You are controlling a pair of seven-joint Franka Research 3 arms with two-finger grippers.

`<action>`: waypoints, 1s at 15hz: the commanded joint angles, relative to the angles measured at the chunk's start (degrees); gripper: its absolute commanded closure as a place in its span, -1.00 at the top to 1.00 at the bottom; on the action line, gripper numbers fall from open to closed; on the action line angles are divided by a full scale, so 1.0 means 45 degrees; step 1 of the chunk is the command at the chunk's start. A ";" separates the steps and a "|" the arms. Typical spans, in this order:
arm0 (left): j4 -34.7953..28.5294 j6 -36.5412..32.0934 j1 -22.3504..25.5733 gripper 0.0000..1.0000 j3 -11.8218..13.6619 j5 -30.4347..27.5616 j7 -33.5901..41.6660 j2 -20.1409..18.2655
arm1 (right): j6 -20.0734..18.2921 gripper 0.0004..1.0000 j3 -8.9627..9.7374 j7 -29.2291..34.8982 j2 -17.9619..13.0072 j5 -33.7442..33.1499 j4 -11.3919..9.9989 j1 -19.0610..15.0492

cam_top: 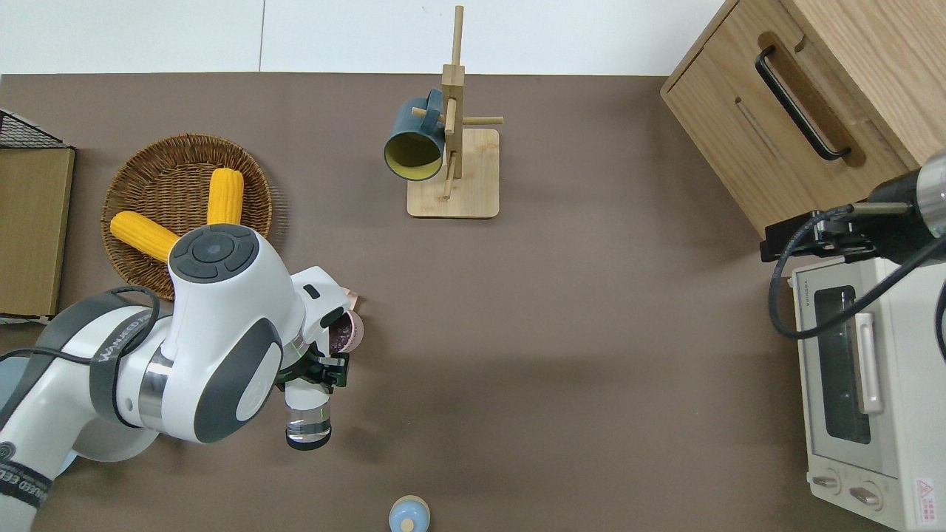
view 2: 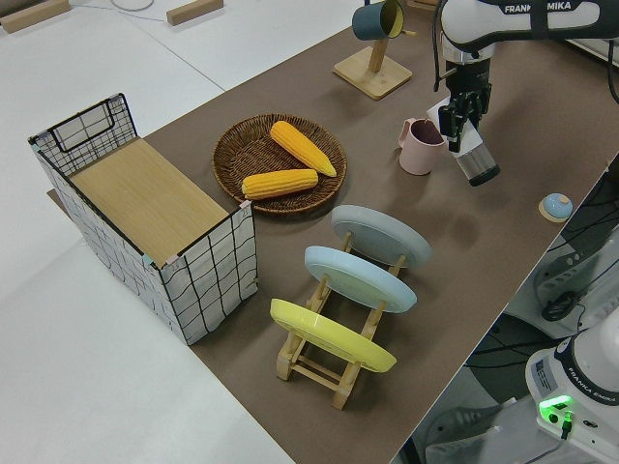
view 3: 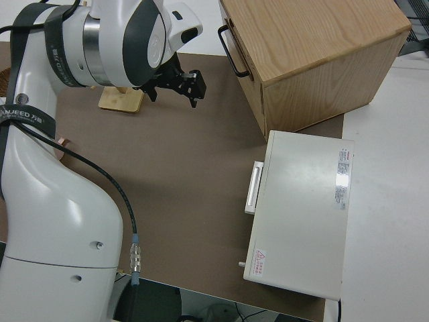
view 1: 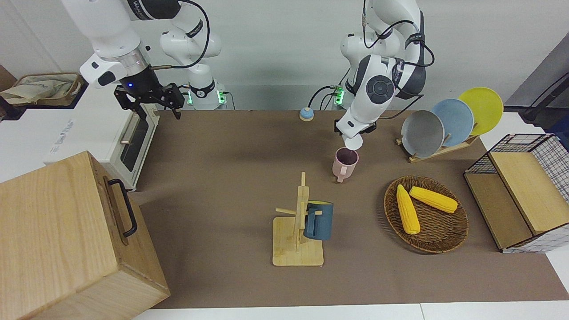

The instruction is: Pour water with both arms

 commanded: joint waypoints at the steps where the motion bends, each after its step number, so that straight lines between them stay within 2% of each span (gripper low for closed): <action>1: 0.0442 -0.0567 -0.0035 -0.91 -0.0001 0.0307 -0.0248 -0.0019 | -0.0102 0.98 -0.0012 -0.0194 -0.0210 0.0207 -0.0176 -0.0071; 10: 0.0911 -0.1289 -0.0016 -0.91 -0.0002 0.0288 -0.0288 -0.0097 | -0.0102 0.98 -0.0012 -0.0194 -0.0210 0.0207 -0.0176 -0.0071; 15: 0.0600 -0.1057 0.0004 -0.92 0.0076 0.0113 -0.0171 -0.0642 | -0.0102 0.98 -0.0012 -0.0175 -0.0210 0.0207 -0.0176 -0.0071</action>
